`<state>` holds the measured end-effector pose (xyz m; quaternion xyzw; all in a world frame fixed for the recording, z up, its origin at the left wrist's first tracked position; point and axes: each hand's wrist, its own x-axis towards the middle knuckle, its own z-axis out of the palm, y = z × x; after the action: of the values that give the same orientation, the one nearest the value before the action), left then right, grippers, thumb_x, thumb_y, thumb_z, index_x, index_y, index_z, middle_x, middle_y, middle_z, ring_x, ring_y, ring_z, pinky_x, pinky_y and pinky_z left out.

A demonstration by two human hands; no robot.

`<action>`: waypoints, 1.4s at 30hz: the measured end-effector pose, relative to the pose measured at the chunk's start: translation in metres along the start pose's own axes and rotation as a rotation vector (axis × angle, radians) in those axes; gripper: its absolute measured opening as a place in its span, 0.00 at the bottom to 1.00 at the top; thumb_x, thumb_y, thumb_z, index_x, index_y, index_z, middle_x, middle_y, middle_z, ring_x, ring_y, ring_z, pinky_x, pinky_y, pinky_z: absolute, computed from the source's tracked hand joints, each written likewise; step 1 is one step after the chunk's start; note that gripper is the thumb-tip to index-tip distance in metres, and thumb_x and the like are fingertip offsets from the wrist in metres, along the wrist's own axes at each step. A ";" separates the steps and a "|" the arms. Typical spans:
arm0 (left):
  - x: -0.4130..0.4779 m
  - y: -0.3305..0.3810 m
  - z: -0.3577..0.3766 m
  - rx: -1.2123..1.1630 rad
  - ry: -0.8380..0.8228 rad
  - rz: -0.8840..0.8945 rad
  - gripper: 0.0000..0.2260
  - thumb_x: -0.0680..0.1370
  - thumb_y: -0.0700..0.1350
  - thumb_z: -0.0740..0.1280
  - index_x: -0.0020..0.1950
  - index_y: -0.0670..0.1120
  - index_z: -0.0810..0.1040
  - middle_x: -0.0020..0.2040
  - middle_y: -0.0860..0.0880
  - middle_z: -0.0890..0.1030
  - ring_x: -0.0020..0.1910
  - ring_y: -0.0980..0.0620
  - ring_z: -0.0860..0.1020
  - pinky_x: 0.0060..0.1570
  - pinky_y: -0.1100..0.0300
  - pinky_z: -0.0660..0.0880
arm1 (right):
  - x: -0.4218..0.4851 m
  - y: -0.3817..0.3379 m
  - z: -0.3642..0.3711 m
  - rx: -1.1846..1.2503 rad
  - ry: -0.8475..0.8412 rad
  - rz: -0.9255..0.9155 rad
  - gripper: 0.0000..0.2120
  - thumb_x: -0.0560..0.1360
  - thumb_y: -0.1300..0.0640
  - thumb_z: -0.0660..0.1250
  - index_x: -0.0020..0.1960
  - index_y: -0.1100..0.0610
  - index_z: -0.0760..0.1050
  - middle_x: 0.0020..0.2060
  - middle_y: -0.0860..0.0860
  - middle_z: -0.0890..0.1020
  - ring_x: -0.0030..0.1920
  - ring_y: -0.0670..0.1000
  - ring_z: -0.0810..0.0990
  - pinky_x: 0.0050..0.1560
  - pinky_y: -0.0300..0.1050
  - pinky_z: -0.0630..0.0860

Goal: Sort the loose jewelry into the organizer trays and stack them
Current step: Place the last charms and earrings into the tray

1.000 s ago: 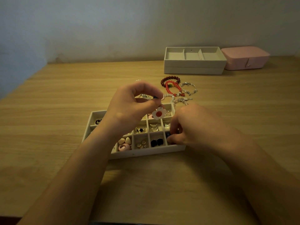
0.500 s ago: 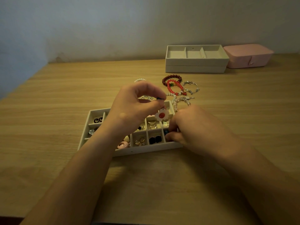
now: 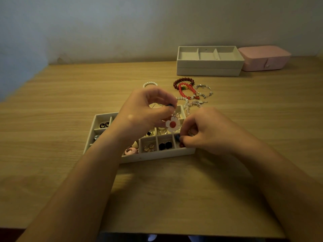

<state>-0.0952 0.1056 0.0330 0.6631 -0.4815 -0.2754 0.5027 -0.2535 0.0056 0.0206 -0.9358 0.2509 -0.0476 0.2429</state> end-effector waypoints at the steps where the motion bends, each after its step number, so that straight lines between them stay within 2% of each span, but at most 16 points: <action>1: 0.000 0.000 0.000 -0.007 -0.004 -0.016 0.06 0.76 0.37 0.72 0.47 0.48 0.83 0.50 0.50 0.84 0.45 0.50 0.85 0.42 0.53 0.84 | 0.000 0.001 -0.001 -0.007 -0.009 -0.014 0.01 0.76 0.53 0.73 0.46 0.49 0.84 0.35 0.41 0.78 0.36 0.41 0.76 0.33 0.31 0.71; 4: 0.000 -0.002 0.000 -0.026 -0.015 -0.046 0.06 0.76 0.36 0.72 0.48 0.47 0.83 0.50 0.48 0.84 0.44 0.48 0.85 0.42 0.53 0.84 | -0.002 0.005 -0.008 0.030 -0.040 -0.035 0.03 0.77 0.51 0.71 0.44 0.45 0.81 0.37 0.43 0.80 0.38 0.42 0.77 0.36 0.37 0.74; 10: 0.001 -0.002 0.000 -0.015 -0.005 -0.074 0.06 0.76 0.37 0.72 0.48 0.47 0.84 0.49 0.48 0.84 0.44 0.47 0.85 0.43 0.52 0.84 | -0.002 0.003 -0.007 -0.043 -0.004 -0.016 0.05 0.76 0.49 0.72 0.42 0.42 0.79 0.35 0.41 0.78 0.37 0.38 0.76 0.32 0.33 0.70; 12: 0.001 -0.002 -0.001 -0.014 0.011 -0.072 0.05 0.76 0.37 0.72 0.48 0.47 0.84 0.49 0.48 0.84 0.44 0.46 0.85 0.43 0.51 0.84 | -0.002 -0.001 -0.005 -0.111 0.022 0.008 0.03 0.76 0.47 0.72 0.45 0.44 0.82 0.35 0.40 0.78 0.37 0.40 0.76 0.34 0.33 0.71; 16: 0.001 -0.002 0.000 0.000 0.016 -0.064 0.05 0.76 0.37 0.72 0.47 0.47 0.84 0.48 0.49 0.84 0.44 0.47 0.85 0.41 0.53 0.84 | -0.001 -0.012 0.000 -0.243 0.048 0.020 0.11 0.77 0.43 0.69 0.49 0.49 0.85 0.38 0.44 0.82 0.40 0.43 0.79 0.43 0.43 0.82; 20: 0.001 -0.001 0.001 0.001 0.021 -0.051 0.05 0.76 0.38 0.72 0.47 0.48 0.84 0.49 0.50 0.84 0.43 0.51 0.85 0.37 0.61 0.81 | 0.002 -0.017 0.008 -0.337 0.081 0.027 0.11 0.78 0.45 0.69 0.53 0.51 0.83 0.42 0.48 0.82 0.43 0.47 0.81 0.46 0.48 0.83; 22: 0.000 -0.001 0.001 0.002 0.024 -0.043 0.05 0.76 0.38 0.72 0.48 0.48 0.84 0.48 0.51 0.84 0.43 0.53 0.84 0.37 0.62 0.81 | 0.004 -0.017 0.010 -0.333 0.102 0.040 0.10 0.77 0.46 0.71 0.52 0.52 0.83 0.41 0.48 0.82 0.43 0.48 0.81 0.46 0.49 0.83; 25: 0.000 -0.001 0.000 0.001 0.021 -0.039 0.06 0.76 0.37 0.73 0.48 0.48 0.84 0.48 0.51 0.85 0.42 0.51 0.85 0.39 0.59 0.83 | 0.005 -0.017 0.010 -0.265 0.104 0.049 0.09 0.76 0.47 0.72 0.49 0.52 0.84 0.39 0.48 0.83 0.42 0.48 0.82 0.45 0.49 0.83; 27: 0.000 -0.001 0.000 0.003 0.016 -0.041 0.05 0.76 0.38 0.73 0.48 0.48 0.84 0.48 0.51 0.85 0.42 0.51 0.85 0.41 0.56 0.84 | 0.005 -0.015 0.009 -0.181 0.091 0.054 0.06 0.75 0.49 0.74 0.47 0.51 0.85 0.39 0.47 0.83 0.40 0.44 0.80 0.43 0.44 0.82; 29: 0.001 -0.002 -0.001 0.009 0.022 -0.046 0.06 0.76 0.38 0.73 0.49 0.48 0.84 0.48 0.50 0.85 0.42 0.51 0.85 0.42 0.53 0.84 | 0.005 -0.010 0.005 -0.019 0.064 0.071 0.02 0.73 0.52 0.75 0.44 0.51 0.85 0.34 0.43 0.81 0.37 0.39 0.78 0.33 0.33 0.74; 31: 0.001 -0.002 -0.002 0.008 0.030 -0.057 0.06 0.76 0.38 0.73 0.49 0.48 0.84 0.49 0.50 0.85 0.43 0.50 0.85 0.42 0.52 0.84 | 0.005 -0.003 0.002 0.170 0.042 0.095 0.02 0.72 0.55 0.77 0.41 0.51 0.84 0.26 0.40 0.78 0.30 0.35 0.75 0.27 0.30 0.68; 33: 0.000 -0.001 -0.003 -0.003 0.028 -0.066 0.06 0.76 0.38 0.73 0.48 0.48 0.83 0.49 0.49 0.85 0.43 0.50 0.85 0.43 0.53 0.84 | 0.005 0.003 -0.001 0.312 0.030 0.107 0.03 0.71 0.57 0.77 0.40 0.54 0.84 0.23 0.39 0.77 0.27 0.36 0.73 0.26 0.29 0.67; 35: 0.000 0.000 -0.003 -0.006 0.019 -0.073 0.05 0.76 0.38 0.72 0.49 0.48 0.83 0.49 0.49 0.84 0.43 0.50 0.85 0.42 0.54 0.84 | 0.005 0.007 -0.001 0.364 0.004 0.092 0.03 0.72 0.58 0.76 0.41 0.55 0.83 0.25 0.40 0.77 0.29 0.37 0.74 0.28 0.30 0.69; 39: 0.000 -0.001 -0.004 -0.018 -0.010 -0.113 0.06 0.77 0.37 0.71 0.50 0.47 0.83 0.50 0.47 0.83 0.42 0.50 0.85 0.40 0.58 0.82 | 0.007 0.014 -0.001 0.423 -0.004 0.080 0.04 0.73 0.56 0.75 0.41 0.54 0.82 0.35 0.46 0.81 0.34 0.38 0.76 0.36 0.36 0.72; 42: 0.001 -0.002 -0.003 -0.039 -0.075 -0.176 0.07 0.77 0.36 0.70 0.52 0.47 0.81 0.51 0.47 0.82 0.41 0.51 0.85 0.38 0.60 0.82 | 0.007 0.020 -0.002 0.516 -0.022 0.082 0.04 0.74 0.57 0.74 0.42 0.55 0.81 0.37 0.48 0.80 0.32 0.37 0.76 0.32 0.33 0.71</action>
<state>-0.0917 0.1063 0.0322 0.6820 -0.4343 -0.3527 0.4710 -0.2567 -0.0137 0.0129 -0.8324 0.2658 -0.0899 0.4778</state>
